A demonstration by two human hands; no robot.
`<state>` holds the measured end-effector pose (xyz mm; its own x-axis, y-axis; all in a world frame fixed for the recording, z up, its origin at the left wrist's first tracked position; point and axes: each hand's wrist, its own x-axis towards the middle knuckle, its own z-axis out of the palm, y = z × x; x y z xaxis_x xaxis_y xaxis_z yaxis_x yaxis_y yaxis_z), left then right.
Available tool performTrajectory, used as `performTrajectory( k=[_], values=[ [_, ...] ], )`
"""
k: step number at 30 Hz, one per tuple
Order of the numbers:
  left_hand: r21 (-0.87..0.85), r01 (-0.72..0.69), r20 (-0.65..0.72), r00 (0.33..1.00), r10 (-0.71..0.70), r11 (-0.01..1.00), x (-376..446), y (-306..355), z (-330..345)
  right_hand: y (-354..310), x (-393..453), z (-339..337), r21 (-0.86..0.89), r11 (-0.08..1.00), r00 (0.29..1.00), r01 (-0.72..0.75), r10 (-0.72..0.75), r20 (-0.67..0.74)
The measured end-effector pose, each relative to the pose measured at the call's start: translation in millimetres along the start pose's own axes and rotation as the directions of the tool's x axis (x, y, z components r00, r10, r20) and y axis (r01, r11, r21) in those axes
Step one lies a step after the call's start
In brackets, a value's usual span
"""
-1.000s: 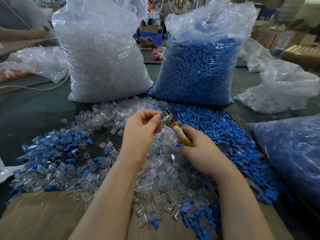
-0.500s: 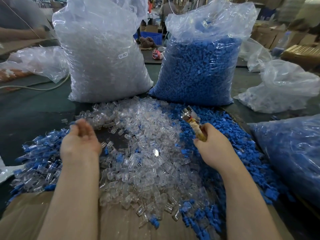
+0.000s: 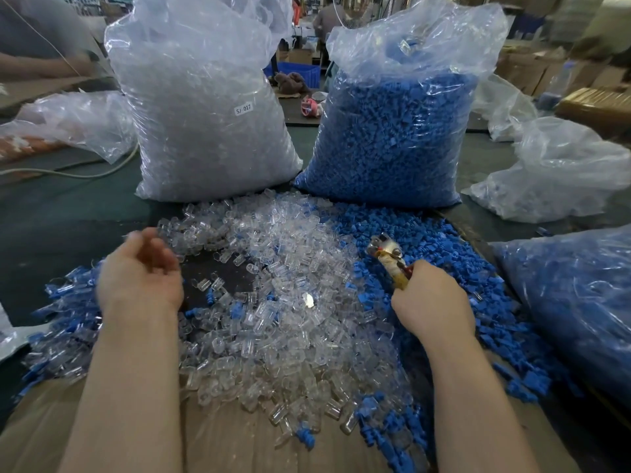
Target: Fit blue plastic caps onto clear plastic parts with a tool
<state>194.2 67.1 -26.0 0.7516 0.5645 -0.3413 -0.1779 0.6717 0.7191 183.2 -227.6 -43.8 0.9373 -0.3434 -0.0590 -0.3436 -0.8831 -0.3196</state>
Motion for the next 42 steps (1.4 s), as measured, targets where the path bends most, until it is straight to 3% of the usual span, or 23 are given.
performTrajectory(
  k=[2,3,6,8,9,10,12,17,22,28,30,32,36,42],
  values=[
    [0.239,-0.012,0.072,0.997,-0.005,0.971,-3.1,-5.2,7.4,-2.2,-0.3,0.6,-0.016,1.0,1.0,0.004,-0.004,0.02],
    [0.45,-0.071,0.128,0.992,0.015,0.89,-6.1,-11.3,14.0,-2.7,-0.2,0.7,-0.018,1.0,1.0,0.001,0.0,0.022],
    [0.814,-0.343,0.357,0.932,0.062,0.47,-15.4,-30.5,19.0,-2.1,0.6,0.2,-0.016,1.0,1.0,0.004,-0.004,0.009],
    [0.886,-0.446,0.444,0.895,0.044,0.129,-19.2,-41.4,17.5,-0.8,0.9,0.3,-0.004,1.0,1.0,0.015,-0.015,-0.003],
    [0.888,-0.46,0.458,0.888,0.044,0.024,-19.4,-45.3,17.9,-0.3,0.9,0.7,0.004,1.0,1.0,0.021,-0.021,-0.01],
    [0.882,-0.469,0.47,0.881,0.046,-0.043,-20.2,-47.3,18.5,-0.3,0.8,1.2,0.013,1.0,0.999,0.029,-0.028,-0.019],
    [0.891,-0.446,0.45,0.893,0.028,-0.078,-21.4,-50.4,19.3,-1.5,0.9,2.3,0.036,0.998,0.998,0.042,-0.04,-0.04],
    [0.899,-0.434,0.435,0.9,0.013,-0.058,-22.3,-46.7,18.0,-5.1,1.5,2.6,0.018,0.998,0.997,0.062,-0.061,-0.045],
    [0.908,-0.41,0.399,0.909,-0.122,-0.087,-20.3,-40.1,18.3,-4.4,2.4,4.7,-0.016,0.999,0.999,0.049,-0.049,0.003],
    [0.926,-0.374,0.377,0.919,-0.115,0.047,-21.4,-35.5,17.8,-2.5,2.0,5.8,0.024,0.996,0.996,0.082,-0.081,-0.04],
    [0.911,-0.394,0.403,0.913,-0.061,0.125,-24.2,-34.8,19.1,-2.5,3.8,5.5,0.099,0.991,0.994,0.095,-0.089,-0.063],
    [0.871,-0.404,0.434,0.9,-0.053,0.28,-27.1,-34.1,23.1,-2.8,5.2,4.2,0.204,0.974,0.994,0.102,-0.093,-0.056],
    [0.728,-0.254,0.503,0.829,-0.245,0.637,-39.8,-38.4,38.4,-3.1,6.9,2.2,0.407,0.906,0.993,0.12,-0.105,-0.06],
    [0.632,-0.083,0.579,0.711,-0.398,0.771,-56.8,-52.4,48.7,-5.0,4.2,0.0,0.609,0.784,0.992,0.122,-0.083,-0.092]
  ],
)
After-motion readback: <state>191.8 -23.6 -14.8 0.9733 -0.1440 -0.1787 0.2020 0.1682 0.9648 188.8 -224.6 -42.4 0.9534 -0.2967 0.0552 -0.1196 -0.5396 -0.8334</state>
